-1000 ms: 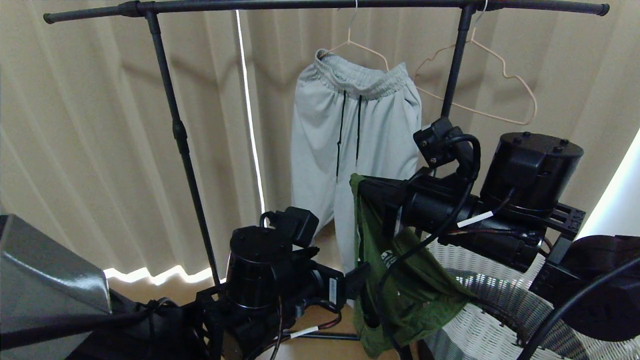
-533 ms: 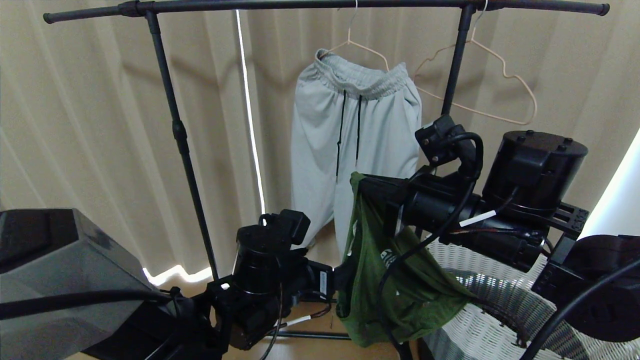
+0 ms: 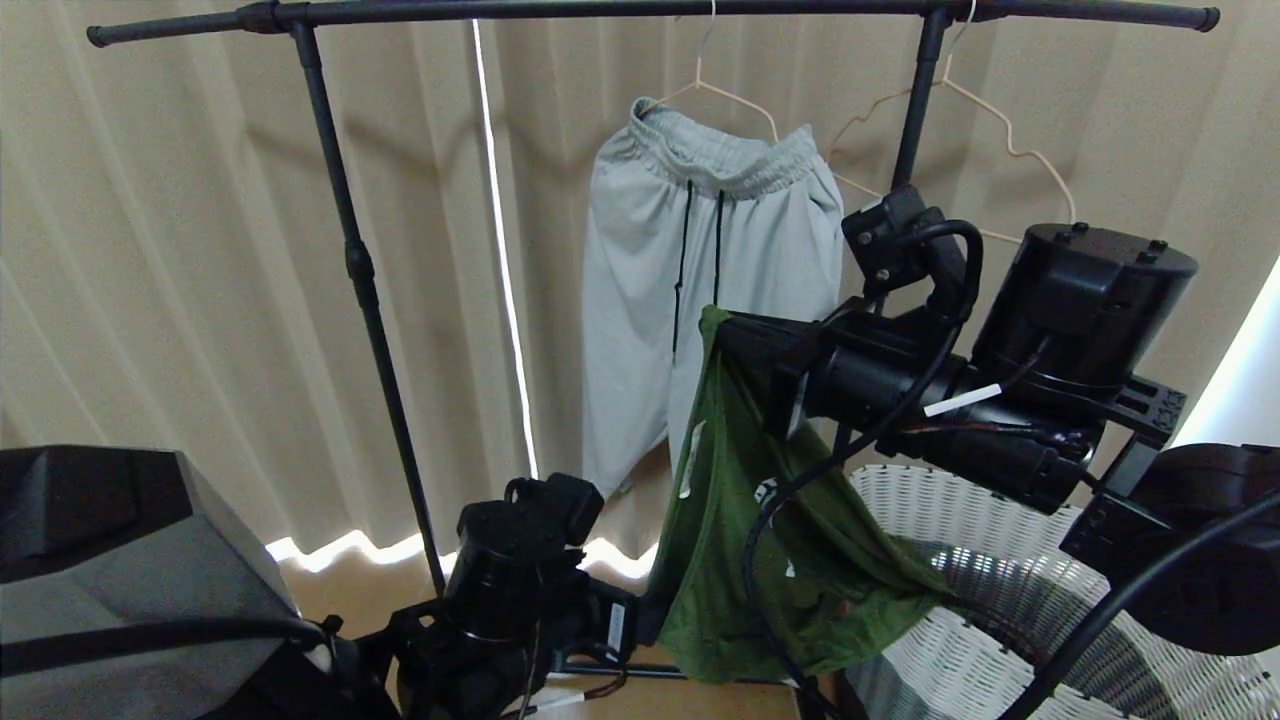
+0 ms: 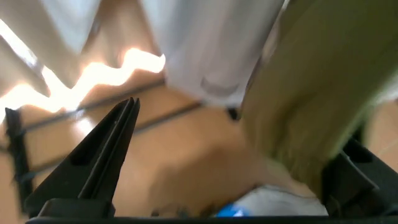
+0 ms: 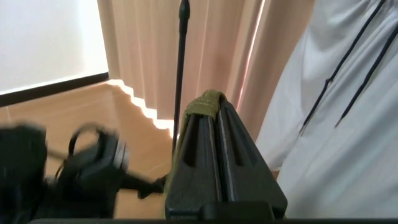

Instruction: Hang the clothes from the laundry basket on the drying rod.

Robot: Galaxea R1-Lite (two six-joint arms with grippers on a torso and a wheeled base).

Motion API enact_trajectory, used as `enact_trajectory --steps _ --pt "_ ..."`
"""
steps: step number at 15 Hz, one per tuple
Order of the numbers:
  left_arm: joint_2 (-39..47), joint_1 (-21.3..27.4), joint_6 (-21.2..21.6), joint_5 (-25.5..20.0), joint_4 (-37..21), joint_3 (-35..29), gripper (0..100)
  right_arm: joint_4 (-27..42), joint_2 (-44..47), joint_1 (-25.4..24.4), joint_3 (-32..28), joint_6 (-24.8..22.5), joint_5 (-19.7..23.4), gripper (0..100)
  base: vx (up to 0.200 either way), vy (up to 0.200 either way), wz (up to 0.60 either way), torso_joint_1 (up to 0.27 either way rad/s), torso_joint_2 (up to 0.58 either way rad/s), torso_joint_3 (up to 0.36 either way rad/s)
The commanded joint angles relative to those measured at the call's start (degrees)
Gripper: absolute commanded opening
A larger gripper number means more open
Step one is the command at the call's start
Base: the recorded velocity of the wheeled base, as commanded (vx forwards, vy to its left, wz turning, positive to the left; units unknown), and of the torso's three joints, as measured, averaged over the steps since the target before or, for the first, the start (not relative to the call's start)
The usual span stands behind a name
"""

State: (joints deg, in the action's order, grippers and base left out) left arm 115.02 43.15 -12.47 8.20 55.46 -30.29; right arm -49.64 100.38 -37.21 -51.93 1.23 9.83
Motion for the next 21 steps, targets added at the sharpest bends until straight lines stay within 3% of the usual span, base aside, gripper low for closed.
enact_trajectory --steps 1,3,4,6,7,9,10,12,14,16,19,21 --pt "-1.11 0.09 0.34 0.94 0.09 2.96 100 -0.02 0.08 0.20 -0.19 0.00 0.02 0 0.000 0.000 0.00 0.000 0.00 0.000" --pt "-2.25 0.26 0.61 1.73 0.27 4.37 100 -0.28 0.08 0.29 -0.01 0.00 -0.07 0 0.000 0.000 0.00 0.000 0.00 0.000" --pt "-3.22 0.35 0.61 1.73 0.36 5.07 0 -0.90 0.17 0.29 0.08 0.00 -0.07 0 0.000 0.000 0.00 0.000 0.00 0.000" --pt "-4.89 0.35 0.69 1.90 2.20 6.74 0 -1.16 0.17 0.38 0.16 -0.09 -0.16 0 0.000 0.000 0.00 0.000 0.00 0.000" --pt "-7.70 0.35 2.63 2.52 7.30 10.52 0 -1.16 0.17 0.91 0.34 -0.09 -0.16 0 0.000 0.000 0.00 0.000 0.00 0.000" --pt "-14.56 -1.49 11.68 2.34 17.05 19.22 0 -1.25 0.26 1.17 0.87 0.00 -0.25 0 0.000 0.000 0.00 0.000 0.00 0.000" --pt "-17.64 -3.96 16.07 2.25 17.32 21.07 0 -1.25 0.26 1.17 0.96 0.09 -0.25 0 0.000 0.000 0.00 0.000 0.00 0.000" --pt "-20.80 -6.24 17.30 2.25 16.44 20.80 0 -1.86 0.26 1.17 0.96 0.18 -0.16 0 0.000 0.000 0.00 0.000 0.00 0.000" --pt "-30.12 -11.87 19.94 2.25 3.70 11.22 0 -5.73 -0.53 1.26 2.45 0.00 -0.42 0 0.000 0.000 0.00 0.000 0.00 0.000" --pt "-35.74 -12.83 20.03 2.08 -13.09 -2.58 0 -6.35 -2.20 2.84 3.06 -0.09 -0.51 0 0.000 0.000 0.00 0.000 0.00 0.000" --pt "-37.59 -12.74 19.94 0.50 -36.47 -23.41 0 -6.35 -4.40 8.73 3.06 -1.14 -0.60 0 0.000 0.000 0.00 0.000 0.00 0.000" --pt "-35.83 -12.66 19.85 0.32 -46.75 -33.95 0 -6.35 -5.02 11.89 3.06 -1.85 -0.60 0 0.000 0.000 0.00 0.000 0.00 0.000"
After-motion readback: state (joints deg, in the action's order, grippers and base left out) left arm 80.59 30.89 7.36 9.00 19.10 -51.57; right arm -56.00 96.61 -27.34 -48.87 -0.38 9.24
